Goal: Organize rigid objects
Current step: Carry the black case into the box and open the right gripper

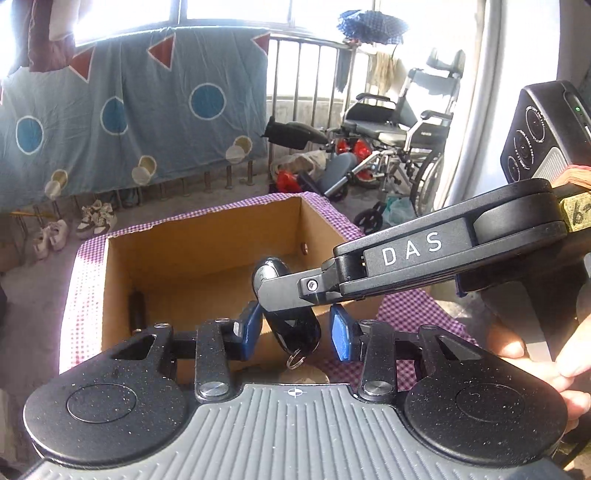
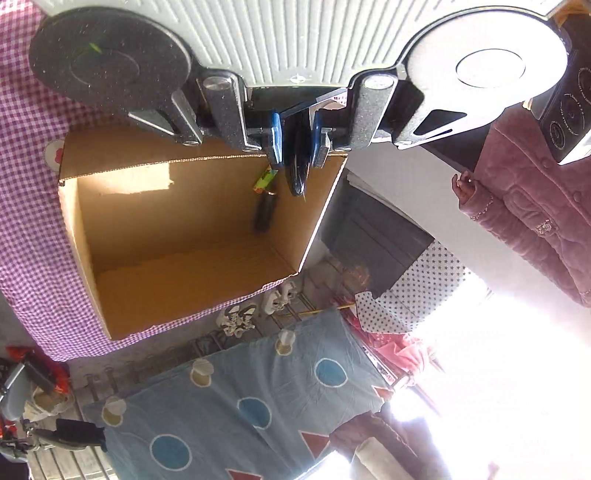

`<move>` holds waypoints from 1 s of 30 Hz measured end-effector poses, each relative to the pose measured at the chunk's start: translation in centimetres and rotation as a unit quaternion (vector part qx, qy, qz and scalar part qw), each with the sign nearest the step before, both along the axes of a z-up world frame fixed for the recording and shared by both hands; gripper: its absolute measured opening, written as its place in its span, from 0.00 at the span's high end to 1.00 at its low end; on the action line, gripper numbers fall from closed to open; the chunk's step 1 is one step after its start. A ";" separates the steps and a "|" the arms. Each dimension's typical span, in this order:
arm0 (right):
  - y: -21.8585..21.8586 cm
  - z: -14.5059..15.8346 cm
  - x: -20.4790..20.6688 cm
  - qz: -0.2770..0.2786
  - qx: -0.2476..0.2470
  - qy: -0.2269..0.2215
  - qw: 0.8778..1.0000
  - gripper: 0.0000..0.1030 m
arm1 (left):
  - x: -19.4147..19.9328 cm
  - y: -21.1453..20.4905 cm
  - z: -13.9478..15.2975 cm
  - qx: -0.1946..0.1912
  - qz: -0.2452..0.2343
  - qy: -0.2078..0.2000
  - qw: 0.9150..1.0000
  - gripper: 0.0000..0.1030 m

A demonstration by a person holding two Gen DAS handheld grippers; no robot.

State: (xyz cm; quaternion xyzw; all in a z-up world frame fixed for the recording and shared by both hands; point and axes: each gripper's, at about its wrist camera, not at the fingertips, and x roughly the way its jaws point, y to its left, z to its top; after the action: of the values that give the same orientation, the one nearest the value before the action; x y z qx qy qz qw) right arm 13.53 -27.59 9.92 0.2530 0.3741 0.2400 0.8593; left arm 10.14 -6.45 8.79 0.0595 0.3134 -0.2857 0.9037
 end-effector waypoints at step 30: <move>5.0 -12.8 22.3 0.069 0.058 0.241 0.966 0.83 | 19.1 1.4 -7.6 0.136 0.058 0.203 0.968 0.60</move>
State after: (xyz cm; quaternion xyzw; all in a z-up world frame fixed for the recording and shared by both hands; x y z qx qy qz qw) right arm 35.81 -22.56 -2.83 0.3264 0.5724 0.2518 0.7088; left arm 29.21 -5.01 1.15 0.1038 0.5294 -0.1934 0.8195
